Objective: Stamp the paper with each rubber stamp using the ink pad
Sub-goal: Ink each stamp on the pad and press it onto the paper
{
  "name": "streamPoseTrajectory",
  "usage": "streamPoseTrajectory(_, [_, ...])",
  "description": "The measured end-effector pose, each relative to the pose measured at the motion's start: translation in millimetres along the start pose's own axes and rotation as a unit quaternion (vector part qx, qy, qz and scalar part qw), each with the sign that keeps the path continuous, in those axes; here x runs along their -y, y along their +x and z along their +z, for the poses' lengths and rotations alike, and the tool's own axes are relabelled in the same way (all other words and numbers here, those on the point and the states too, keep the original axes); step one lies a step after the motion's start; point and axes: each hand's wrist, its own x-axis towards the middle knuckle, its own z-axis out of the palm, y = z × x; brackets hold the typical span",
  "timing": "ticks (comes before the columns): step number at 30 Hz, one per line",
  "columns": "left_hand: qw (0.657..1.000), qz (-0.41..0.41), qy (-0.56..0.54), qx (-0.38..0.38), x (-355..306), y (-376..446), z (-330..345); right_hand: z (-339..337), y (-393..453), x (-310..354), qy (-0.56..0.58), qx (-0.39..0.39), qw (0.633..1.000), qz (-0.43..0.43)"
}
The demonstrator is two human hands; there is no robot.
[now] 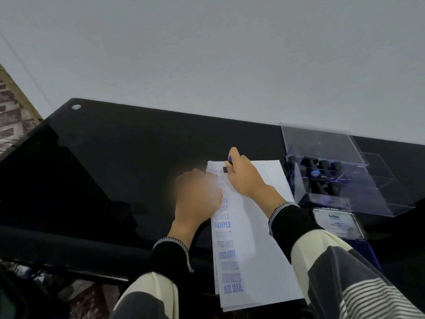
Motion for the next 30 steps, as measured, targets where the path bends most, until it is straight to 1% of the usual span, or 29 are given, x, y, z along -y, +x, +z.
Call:
streamPoseTrajectory(3, [1.0, 0.0, -0.002, 0.003, -0.7, 0.2, 0.1, 2.8, -5.4, 0.3, -0.012, -0.02, 1.0, 0.001])
streamPoseTrajectory(6, [1.0, -0.002, -0.004, 0.002, -0.4, 0.1, 0.2, 3.3, -4.4, 0.2, -0.015, -0.018, 1.0, 0.0])
streamPoseTrajectory(13, [1.0, -0.003, 0.001, 0.002, -1.0, -0.1, -0.5, -7.4, 14.6, 1.3, 0.016, 0.041, 0.999, 0.002])
streamPoseTrajectory(16, [1.0, -0.002, 0.001, 0.002, -0.4, -0.5, -0.3, -8.1, 17.4, 1.1, 0.018, 0.047, 0.999, 0.008])
streamPoseTrajectory(24, [1.0, -0.001, -0.002, -0.008, -0.4, -0.5, 0.5, 5.6, -2.6, -2.5, -0.01, -0.025, 1.0, -0.006])
streamPoseTrajectory(30, [1.0, 0.0, -0.002, 0.0, -0.8, 0.0, 0.0, 1.5, 6.7, -2.8, -0.002, -0.013, 1.0, -0.01])
